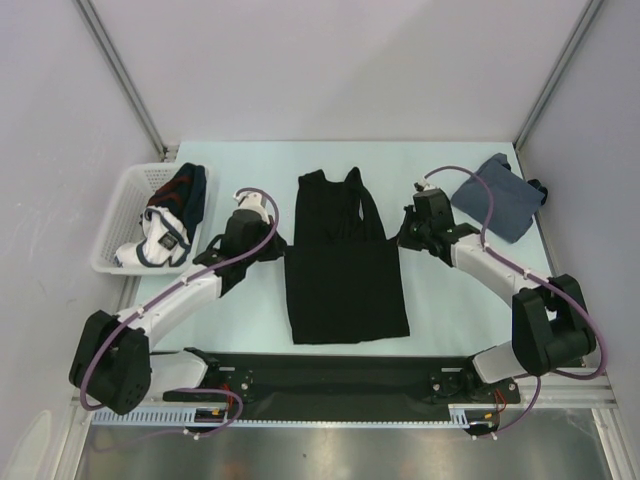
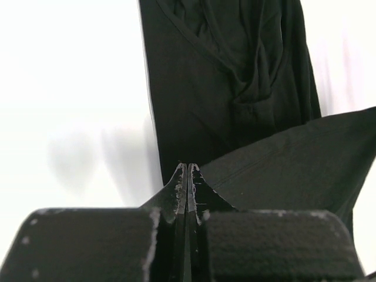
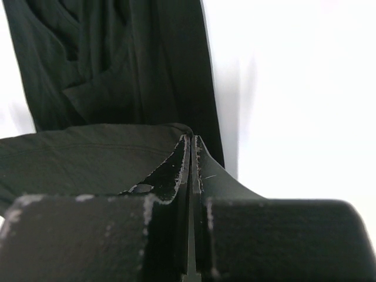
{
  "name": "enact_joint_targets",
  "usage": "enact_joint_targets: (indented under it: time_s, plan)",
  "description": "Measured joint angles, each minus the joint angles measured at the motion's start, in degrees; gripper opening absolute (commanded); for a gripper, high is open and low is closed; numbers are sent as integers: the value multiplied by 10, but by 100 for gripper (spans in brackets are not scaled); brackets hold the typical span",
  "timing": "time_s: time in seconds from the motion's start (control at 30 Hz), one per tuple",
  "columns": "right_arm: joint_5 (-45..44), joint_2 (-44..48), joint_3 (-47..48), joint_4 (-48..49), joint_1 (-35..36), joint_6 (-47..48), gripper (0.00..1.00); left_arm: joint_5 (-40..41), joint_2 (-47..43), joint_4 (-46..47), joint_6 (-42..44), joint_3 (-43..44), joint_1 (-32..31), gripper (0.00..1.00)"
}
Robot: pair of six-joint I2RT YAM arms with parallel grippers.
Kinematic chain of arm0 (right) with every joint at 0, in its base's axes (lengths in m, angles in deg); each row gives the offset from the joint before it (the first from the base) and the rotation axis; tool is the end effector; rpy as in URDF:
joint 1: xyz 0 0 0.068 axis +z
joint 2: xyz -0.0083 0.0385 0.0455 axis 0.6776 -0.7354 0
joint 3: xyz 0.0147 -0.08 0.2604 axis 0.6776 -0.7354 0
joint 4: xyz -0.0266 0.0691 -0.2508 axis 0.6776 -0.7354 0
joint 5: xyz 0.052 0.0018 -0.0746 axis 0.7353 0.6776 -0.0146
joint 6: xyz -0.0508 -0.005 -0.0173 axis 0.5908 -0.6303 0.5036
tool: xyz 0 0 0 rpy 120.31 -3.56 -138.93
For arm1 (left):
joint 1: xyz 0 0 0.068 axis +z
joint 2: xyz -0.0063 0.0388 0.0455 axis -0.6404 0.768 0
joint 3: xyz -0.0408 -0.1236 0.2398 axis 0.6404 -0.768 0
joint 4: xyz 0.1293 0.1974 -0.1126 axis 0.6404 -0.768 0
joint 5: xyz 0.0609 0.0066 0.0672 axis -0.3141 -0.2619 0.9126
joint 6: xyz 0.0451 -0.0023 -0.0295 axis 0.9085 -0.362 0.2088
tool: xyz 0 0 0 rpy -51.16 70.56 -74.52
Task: Fold and stack the tank tops
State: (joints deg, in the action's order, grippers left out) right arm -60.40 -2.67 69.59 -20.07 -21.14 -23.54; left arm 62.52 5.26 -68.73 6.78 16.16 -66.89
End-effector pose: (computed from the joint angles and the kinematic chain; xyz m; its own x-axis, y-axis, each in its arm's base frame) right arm 0.2876 0.1131 0.2263 -0.7386 0.1916 -0.6463 -0.0307 0.9482 0.3161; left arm 0.2378 -0.1194 0.2337 -0.6335 -0.2312 -0.7384 0.1141 0.9159 -0.3847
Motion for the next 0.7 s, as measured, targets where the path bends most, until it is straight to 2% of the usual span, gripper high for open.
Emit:
enact_joint_targets:
  time_s: [0.23, 0.47, 0.5, 0.57, 0.6, 0.63, 0.67, 0.7]
  plan:
    - [-5, -1, 23, -6, -2, 0, 0, 14, 8, 9, 8, 1, 0, 0]
    - [-9, -61, 73, -9, -11, 0, 0, 29, 101, 13, 13, 44, 2, 1]
    - [-9, -71, 78, -9, -12, 0, 4, 30, 114, 12, 13, 52, 3, 2]
    - [-10, -90, 87, -9, -15, 0, 19, 31, 139, 13, 13, 66, 3, 10]
    - [-10, -102, 91, -9, -17, -1, 47, 31, 155, 14, 13, 74, 4, 15]
    - [-13, -113, 96, -9, -18, -3, 60, 30, 171, 16, 14, 82, 5, 25]
    - [-16, -125, 100, -8, -19, -5, 63, 28, 186, 20, 16, 89, 5, 40]
    - [-19, -134, 102, -7, -21, -2, 63, 24, 200, 23, 16, 93, 5, 46]
